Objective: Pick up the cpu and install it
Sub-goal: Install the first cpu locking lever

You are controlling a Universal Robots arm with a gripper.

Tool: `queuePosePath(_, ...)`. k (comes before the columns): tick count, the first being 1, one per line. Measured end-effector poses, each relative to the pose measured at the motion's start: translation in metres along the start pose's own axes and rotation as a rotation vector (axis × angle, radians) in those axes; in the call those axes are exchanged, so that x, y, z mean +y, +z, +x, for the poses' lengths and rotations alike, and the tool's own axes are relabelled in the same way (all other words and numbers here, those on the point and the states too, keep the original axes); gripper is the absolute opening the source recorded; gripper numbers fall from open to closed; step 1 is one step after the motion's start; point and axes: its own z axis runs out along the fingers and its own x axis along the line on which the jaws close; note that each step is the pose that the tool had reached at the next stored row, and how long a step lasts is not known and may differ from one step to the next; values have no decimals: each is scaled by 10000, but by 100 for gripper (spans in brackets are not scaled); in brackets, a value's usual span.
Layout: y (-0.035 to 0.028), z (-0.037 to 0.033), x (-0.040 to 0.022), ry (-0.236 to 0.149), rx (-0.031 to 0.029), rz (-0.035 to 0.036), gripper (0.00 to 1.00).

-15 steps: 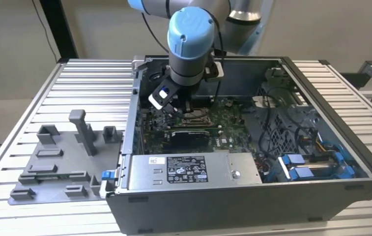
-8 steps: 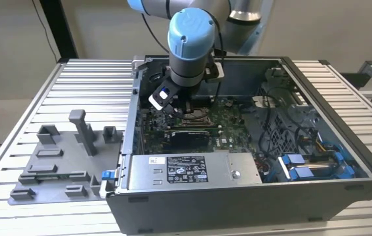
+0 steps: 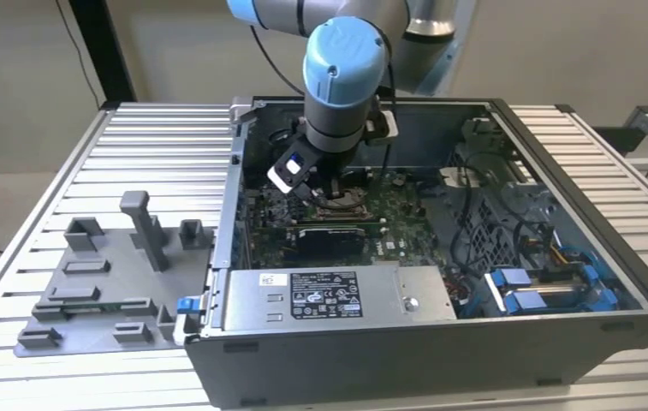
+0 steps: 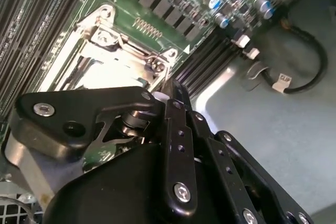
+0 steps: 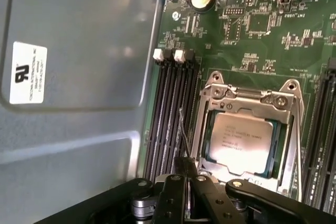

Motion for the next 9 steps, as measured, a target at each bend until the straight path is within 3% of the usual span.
queuePosePath(5, 30, -19, 47, 1, -2, 2, 0)
queuePosePath(9, 58, -29, 126, 0, 1, -1, 0)
